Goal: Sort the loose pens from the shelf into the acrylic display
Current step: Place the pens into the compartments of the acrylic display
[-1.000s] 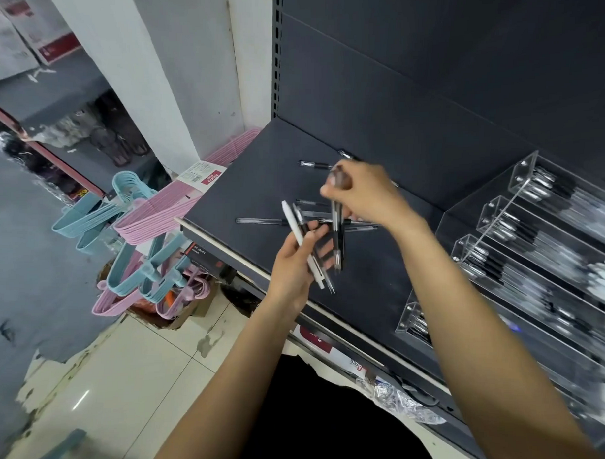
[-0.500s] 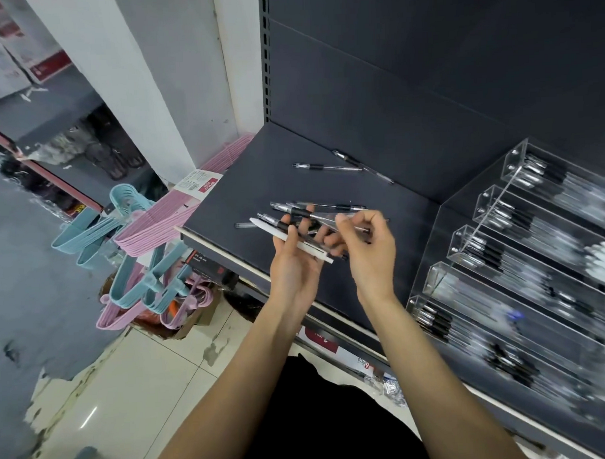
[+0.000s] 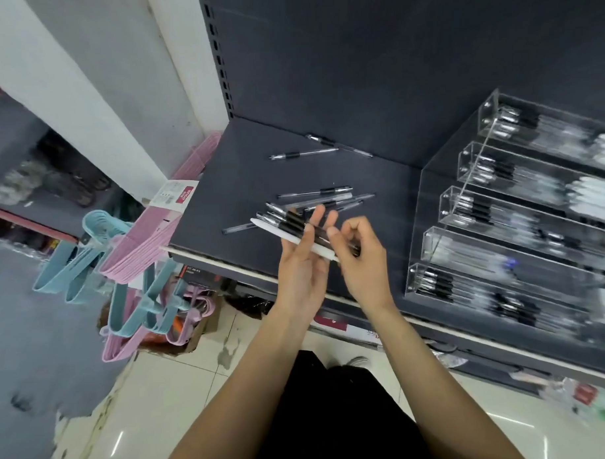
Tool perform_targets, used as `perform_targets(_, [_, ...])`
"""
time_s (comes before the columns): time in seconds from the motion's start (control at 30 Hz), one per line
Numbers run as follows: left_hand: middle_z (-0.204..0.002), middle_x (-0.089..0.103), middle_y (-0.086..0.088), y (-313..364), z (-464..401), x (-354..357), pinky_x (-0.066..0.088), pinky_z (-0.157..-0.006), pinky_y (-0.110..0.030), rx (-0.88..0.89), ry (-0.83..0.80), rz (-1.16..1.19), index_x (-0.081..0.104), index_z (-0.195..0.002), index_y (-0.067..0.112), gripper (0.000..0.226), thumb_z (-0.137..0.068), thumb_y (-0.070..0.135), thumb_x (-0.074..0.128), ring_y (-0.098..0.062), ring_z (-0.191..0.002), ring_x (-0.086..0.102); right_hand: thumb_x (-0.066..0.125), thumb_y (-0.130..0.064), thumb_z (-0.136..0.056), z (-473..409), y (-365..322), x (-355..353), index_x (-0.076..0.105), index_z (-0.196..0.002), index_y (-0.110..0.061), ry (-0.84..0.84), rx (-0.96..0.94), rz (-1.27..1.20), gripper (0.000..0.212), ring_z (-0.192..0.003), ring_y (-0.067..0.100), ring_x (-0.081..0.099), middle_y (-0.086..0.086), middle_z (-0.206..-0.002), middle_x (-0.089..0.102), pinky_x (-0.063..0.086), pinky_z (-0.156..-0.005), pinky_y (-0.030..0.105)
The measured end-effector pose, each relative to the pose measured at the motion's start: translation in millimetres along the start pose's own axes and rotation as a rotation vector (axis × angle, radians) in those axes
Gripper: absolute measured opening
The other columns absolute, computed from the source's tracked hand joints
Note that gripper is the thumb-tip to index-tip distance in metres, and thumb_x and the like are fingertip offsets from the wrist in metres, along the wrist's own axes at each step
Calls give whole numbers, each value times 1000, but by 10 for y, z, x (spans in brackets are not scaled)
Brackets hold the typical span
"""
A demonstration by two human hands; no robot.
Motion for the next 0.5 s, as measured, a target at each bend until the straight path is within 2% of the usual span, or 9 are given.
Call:
perform_targets(0.07, [-107,69,-1,-41,7,35,45,-104,-39,-7,-35,-75,50,-123,16,27,-101,6,38,-16,-106,65,62,-25,-90,79,63,-79,50,-81,-21,-10,23,-14,16,-58,9,52,-4,-70,56,45,-55,21])
perform_targets(0.13, [-104,70,0,-98,35,76,49,-99,-35,3,-52,-158,55,-116,13,24,-100,5,40,-15,-103,66,64,-18,-89,177,140,-204,55,-87,-20,-18,53,-80,10,-61,9,58,-7,-75,61,50,-52,23])
perform_targets(0.23, [-110,70,1,-284,121,139,52,-95,-32,-6,-71,-279,56,-116,12,24,-99,6,41,-17,-107,66,66,-7,-86,325,262,-472,61,-92,-14,-21,99,-196,10,-70,8,65,-6,-82,65,57,-58,27])
perform_targets(0.33, [-116,68,1,-617,258,257,53,-92,-31,-67,-121,-391,57,-117,12,24,-99,10,40,-17,-111,64,68,-4,-84,463,402,-852,63,-90,-7,31,137,-255,9,-71,10,67,1,-85,67,58,-60,27])
perform_targets(0.4, [-111,70,2,-876,338,316,54,-89,-28,-104,-119,-540,60,-118,10,26,-100,15,42,-15,-110,64,68,-3,-83,546,507,-1136,63,-87,-10,55,147,-280,9,-71,11,67,1,-84,68,58,-59,26])
perform_targets(0.5, [-100,70,-5,-1263,431,410,53,-89,-33,-111,-110,-839,66,-113,13,28,-98,27,48,-20,-102,65,68,-4,-84,642,687,-1585,61,-84,-13,48,155,-273,11,-72,9,67,-2,-83,67,58,-60,27])
Point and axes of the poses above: each hand's wrist, its own z-axis away from the middle knuckle, its own x-axis out of the palm, y = z × x, the point moved 9 cm from there along -z, towards the middle knuckle
